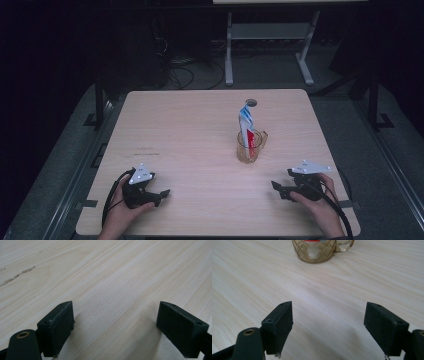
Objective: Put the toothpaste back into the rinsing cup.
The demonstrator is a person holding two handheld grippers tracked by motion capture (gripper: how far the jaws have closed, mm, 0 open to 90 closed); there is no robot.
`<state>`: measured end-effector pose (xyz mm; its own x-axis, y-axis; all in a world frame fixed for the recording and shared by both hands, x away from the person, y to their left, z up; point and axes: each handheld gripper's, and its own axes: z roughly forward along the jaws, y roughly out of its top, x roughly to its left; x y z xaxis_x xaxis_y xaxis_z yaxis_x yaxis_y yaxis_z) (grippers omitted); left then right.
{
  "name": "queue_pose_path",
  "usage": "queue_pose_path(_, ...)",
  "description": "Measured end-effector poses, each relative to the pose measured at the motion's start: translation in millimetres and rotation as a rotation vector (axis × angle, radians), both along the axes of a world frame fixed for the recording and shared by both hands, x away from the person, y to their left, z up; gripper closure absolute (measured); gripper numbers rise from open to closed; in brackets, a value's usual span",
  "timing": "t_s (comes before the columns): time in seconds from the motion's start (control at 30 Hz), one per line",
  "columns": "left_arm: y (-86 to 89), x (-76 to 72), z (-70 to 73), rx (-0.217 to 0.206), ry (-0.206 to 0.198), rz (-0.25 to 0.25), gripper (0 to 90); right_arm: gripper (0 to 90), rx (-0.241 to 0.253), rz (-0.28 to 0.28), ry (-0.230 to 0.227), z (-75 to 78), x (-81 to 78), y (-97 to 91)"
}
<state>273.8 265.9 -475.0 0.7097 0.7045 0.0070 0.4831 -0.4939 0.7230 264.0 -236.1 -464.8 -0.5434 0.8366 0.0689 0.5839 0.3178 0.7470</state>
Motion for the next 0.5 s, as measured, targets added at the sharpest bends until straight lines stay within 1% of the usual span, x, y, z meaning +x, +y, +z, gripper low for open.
queue_pose_path(0.07,0.0,-0.1,0.0,-0.001,0.0,0.001,13.7,22.7,-0.007,-0.005,0.002,-2.3,-1.7,-1.5)
queue_pose_path(0.2,-0.1,-0.2,-0.1,-0.002,0.001,0.001,13.7,22.7,-0.035,-0.009,0.013,-7.6,-4.5,-4.1)
queue_pose_path(0.33,0.0,-0.3,-0.1,-0.002,0.001,0.0,13.7,22.7,-0.069,-0.009,0.009,-12.7,-5.5,-6.6)
queue_pose_path(0.37,0.0,-0.3,-0.1,-0.002,0.001,0.0,13.7,22.1,-0.069,-0.01,0.012,-13.4,-5.6,-6.9)
queue_pose_path(0.5,0.1,-0.3,0.0,0.0,-0.001,-0.002,13.6,19.6,-0.054,-0.007,-0.001,-16.0,-5.2,-9.8)
